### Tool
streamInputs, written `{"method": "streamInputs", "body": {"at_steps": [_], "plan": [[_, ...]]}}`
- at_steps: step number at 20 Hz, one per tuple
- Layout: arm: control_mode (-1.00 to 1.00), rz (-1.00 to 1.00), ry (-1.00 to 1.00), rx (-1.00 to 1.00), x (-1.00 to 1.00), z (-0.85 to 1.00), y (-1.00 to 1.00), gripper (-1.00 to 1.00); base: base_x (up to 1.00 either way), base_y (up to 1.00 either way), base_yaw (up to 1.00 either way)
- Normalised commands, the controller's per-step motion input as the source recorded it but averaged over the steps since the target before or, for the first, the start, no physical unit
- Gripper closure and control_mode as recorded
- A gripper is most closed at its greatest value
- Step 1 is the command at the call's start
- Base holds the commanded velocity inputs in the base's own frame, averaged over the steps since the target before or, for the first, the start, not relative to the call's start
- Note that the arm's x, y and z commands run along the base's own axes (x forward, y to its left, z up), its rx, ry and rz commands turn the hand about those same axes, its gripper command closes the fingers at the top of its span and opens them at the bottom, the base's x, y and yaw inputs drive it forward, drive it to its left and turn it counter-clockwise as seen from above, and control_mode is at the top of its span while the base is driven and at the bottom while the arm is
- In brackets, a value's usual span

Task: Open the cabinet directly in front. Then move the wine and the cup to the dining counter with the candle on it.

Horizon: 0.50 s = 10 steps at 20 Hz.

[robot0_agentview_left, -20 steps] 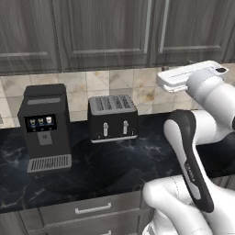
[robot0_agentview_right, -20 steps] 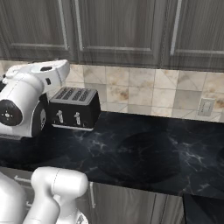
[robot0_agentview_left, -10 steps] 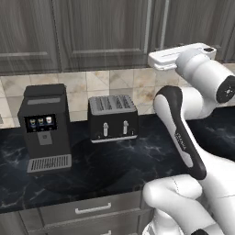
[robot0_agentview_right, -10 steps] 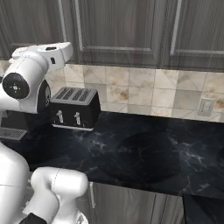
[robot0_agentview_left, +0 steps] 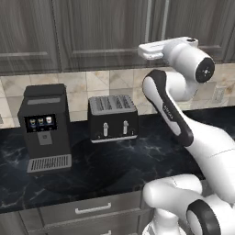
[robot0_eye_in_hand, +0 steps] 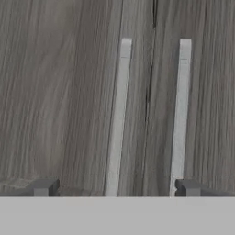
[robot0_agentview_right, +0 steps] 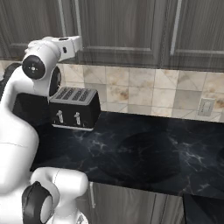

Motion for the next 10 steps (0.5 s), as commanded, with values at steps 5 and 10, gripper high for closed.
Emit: {"method": "streamInputs", "body": {"at_steps": [5, 10], "plan": [[-1.0, -0.02, 0.06, 0.0, 0.87, 0.0, 0.09, -1.0, 0.0, 0.0, 0.0], [-1.0, -0.05, 0.05, 0.03, 1.0, 0.0, 0.11, -1.0, 0.0, 0.0, 0.0]]}}
